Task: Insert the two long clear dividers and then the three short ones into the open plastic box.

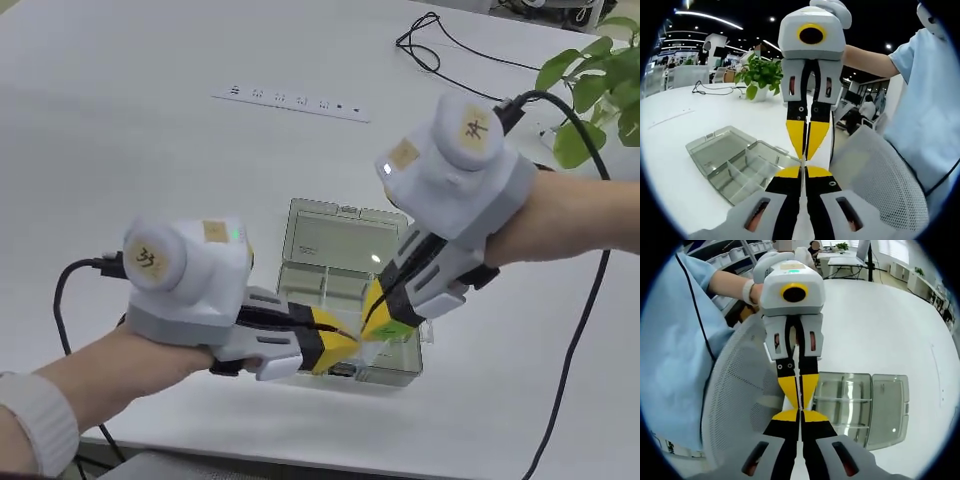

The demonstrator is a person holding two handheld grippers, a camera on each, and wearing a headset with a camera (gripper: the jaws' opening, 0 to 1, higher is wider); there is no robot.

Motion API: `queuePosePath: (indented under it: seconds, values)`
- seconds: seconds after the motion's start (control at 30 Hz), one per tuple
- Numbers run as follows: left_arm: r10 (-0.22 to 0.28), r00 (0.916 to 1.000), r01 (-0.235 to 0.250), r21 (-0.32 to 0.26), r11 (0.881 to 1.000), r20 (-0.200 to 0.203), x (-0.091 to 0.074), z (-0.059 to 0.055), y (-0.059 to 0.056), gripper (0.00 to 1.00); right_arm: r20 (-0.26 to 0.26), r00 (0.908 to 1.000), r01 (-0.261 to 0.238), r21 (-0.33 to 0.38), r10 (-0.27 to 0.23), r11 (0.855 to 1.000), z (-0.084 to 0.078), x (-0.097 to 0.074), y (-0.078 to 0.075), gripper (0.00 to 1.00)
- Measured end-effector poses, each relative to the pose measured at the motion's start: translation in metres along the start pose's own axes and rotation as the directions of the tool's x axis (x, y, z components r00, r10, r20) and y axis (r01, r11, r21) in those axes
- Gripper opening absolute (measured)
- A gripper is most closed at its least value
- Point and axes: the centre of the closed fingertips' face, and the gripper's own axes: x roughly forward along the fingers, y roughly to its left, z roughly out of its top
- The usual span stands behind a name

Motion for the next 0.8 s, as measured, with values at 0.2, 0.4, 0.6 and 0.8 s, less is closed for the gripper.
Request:
queuePosePath:
  seconds: [0.2, 0.4, 0.6, 0.8]
  values:
    - [0.045, 0.9987, -0.045, -0.003, 0.999, -0.025, -0.002, -0.004, 0.009, 0.02, -0.009, 0.9997, 0.025, 0.016, -0.025, 1.0, -0.005, -0.003, -0.007, 0.02]
    - [0.096, 0.9946, -0.096, -0.004, 0.995, -0.041, -0.009, -0.012, 0.018, 0.18, -0.055, 0.9957, 0.08, 0.087, -0.075, 0.993, -0.024, -0.01, -0.023, 0.02]
    - [0.142, 0.9888, -0.143, -0.009, 0.99, -0.045, -0.017, -0.016, 0.025, 0.31, -0.097, 0.9878, 0.133, 0.111, -0.122, 0.985, -0.039, -0.013, -0.035, 0.02]
    - [0.187, 0.9812, -0.188, -0.011, 0.982, -0.048, -0.027, -0.02, 0.033, 0.44, -0.132, 0.9791, 0.169, 0.104, -0.155, 0.98, -0.05, -0.014, -0.047, 0.02]
